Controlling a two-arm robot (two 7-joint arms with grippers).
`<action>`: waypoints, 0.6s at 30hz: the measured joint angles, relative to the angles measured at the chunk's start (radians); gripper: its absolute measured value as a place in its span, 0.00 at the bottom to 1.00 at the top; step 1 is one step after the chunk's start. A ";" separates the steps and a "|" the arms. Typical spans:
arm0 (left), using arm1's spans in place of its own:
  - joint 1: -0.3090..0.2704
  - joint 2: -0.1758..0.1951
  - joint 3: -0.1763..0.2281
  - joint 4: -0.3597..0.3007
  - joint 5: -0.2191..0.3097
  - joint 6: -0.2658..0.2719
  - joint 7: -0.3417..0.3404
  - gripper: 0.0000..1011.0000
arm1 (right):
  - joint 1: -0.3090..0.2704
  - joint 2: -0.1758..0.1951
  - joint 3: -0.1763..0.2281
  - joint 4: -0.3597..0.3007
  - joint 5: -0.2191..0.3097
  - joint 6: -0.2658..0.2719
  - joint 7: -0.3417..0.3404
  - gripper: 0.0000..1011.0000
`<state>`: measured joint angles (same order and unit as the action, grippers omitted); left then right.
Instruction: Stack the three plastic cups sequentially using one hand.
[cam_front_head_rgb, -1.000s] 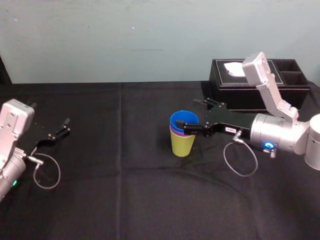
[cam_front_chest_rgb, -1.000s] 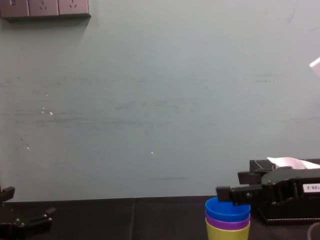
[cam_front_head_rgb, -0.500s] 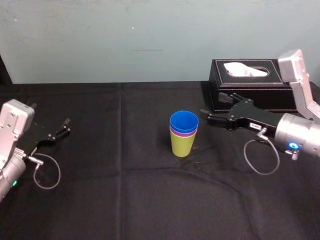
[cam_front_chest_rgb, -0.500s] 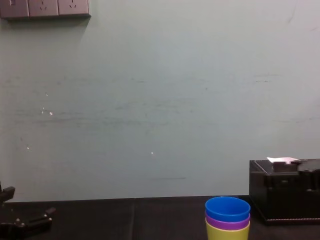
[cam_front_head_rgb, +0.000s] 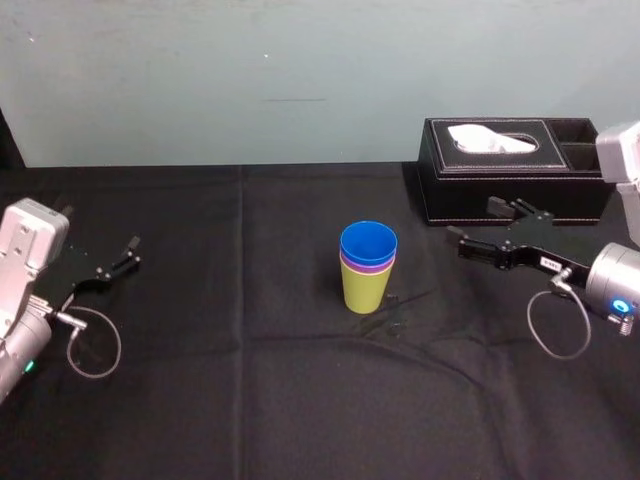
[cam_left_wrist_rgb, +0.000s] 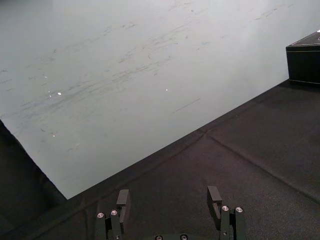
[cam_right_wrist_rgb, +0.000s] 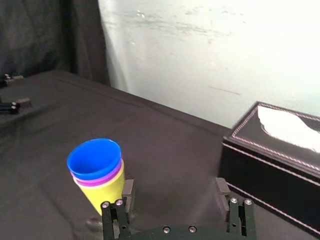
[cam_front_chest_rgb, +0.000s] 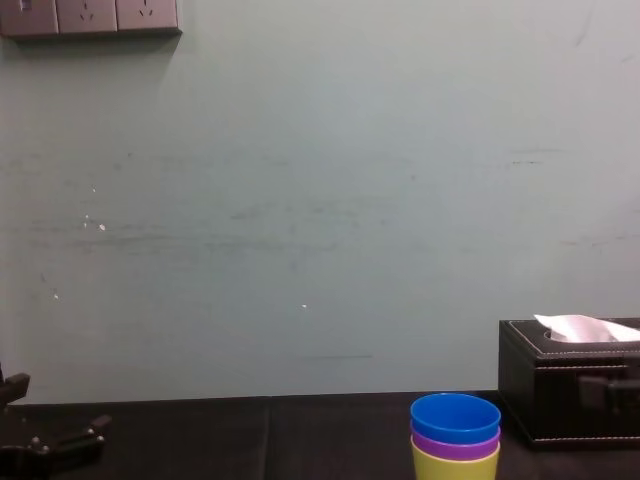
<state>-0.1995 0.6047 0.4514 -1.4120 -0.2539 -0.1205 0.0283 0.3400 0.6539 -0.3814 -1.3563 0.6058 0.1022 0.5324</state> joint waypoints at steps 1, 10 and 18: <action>0.000 0.000 0.000 0.000 0.000 0.000 0.000 1.00 | -0.001 -0.001 0.001 0.004 -0.003 -0.002 -0.001 0.99; 0.000 0.000 0.000 0.000 0.000 0.000 0.000 1.00 | -0.004 -0.007 0.007 0.024 -0.011 -0.007 -0.001 0.99; 0.000 0.000 0.000 0.000 0.000 0.000 0.000 1.00 | -0.003 -0.006 0.005 0.020 -0.010 -0.005 0.000 0.99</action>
<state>-0.1995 0.6047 0.4514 -1.4120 -0.2539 -0.1205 0.0283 0.3369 0.6477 -0.3768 -1.3368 0.5960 0.0970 0.5320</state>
